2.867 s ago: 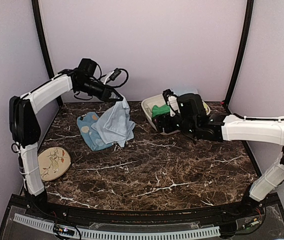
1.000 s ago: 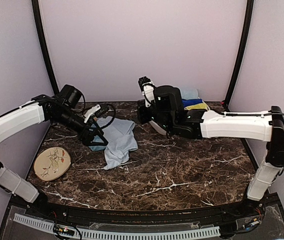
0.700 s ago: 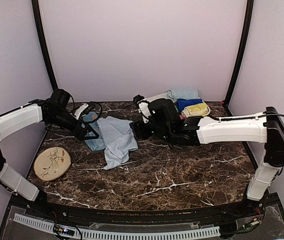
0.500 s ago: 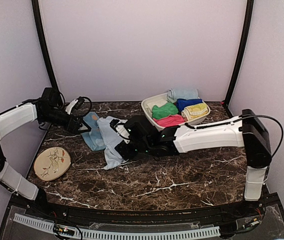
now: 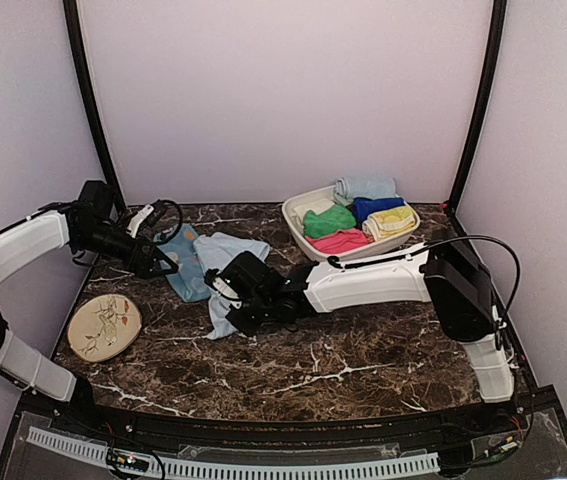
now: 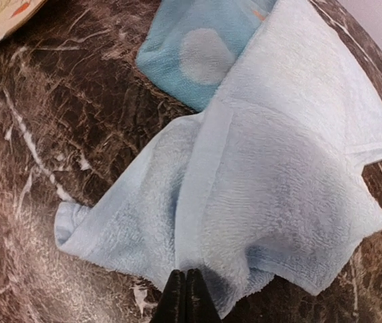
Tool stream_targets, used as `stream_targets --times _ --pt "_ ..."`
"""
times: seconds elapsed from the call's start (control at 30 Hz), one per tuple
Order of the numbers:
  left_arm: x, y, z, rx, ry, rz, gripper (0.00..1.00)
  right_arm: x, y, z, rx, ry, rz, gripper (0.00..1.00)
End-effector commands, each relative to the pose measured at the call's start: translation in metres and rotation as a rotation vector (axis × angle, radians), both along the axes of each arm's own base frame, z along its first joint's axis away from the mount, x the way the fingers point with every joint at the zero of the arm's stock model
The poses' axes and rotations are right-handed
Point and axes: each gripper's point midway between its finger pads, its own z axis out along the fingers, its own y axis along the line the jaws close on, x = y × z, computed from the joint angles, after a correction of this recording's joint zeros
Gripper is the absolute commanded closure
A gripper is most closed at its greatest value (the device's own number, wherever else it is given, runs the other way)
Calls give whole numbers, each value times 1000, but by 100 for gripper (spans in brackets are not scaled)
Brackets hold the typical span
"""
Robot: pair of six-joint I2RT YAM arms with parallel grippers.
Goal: Roll the towels
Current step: Pick up the towel from the center of the board.
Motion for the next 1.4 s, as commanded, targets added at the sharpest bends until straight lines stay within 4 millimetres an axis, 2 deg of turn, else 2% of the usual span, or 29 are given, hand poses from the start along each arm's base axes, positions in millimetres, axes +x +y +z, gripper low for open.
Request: stream_targets --times 0.0,0.2,0.3,0.47,0.53,0.6,0.67,0.7,0.73,0.77,0.83,1.03,1.17,1.23,1.27,1.33,1.37 --pt "-34 -17 -20 18 35 -141 7 33 -16 37 151 22 -128 100" --pt "-63 -53 -57 157 8 -309 8 51 -43 59 292 89 -225 100" --pt "-68 -69 -73 197 10 -363 9 59 -53 67 340 105 -276 100" --pt "-53 -82 -105 324 -10 -350 11 73 -73 86 446 120 -352 100" --pt "-48 -82 -109 346 5 -323 11 74 -79 89 438 104 -357 100" --pt "-49 -84 -103 317 22 -318 11 68 -78 83 402 101 -336 100" --pt "-53 -85 -88 224 21 -312 11 56 -71 73 372 118 -297 66" --pt "-52 -83 -78 172 8 -294 11 47 -65 67 366 138 -267 54" --pt "-51 -80 -70 132 -7 -275 10 40 -59 61 364 161 -248 46" --pt "-48 -76 -63 108 -30 -258 9 33 -53 55 362 182 -231 42" --pt "-45 -67 -55 86 -68 -232 7 23 -41 45 364 226 -213 41" --pt "-48 -51 -54 84 -27 -225 5 6 -5 27 344 273 -134 41" --pt "-44 -44 -53 92 -24 -210 5 7 5 11 292 294 -133 45" --pt "-44 -41 -53 95 -31 -210 5 11 4 5 269 289 -147 53" --pt "-46 -41 -53 94 -34 -218 5 13 4 4 265 283 -154 62" --pt "-48 -41 -56 101 -38 -234 6 16 2 9 272 267 -168 87" --pt "-51 -42 -57 99 -34 -246 6 18 2 14 284 258 -176 96"
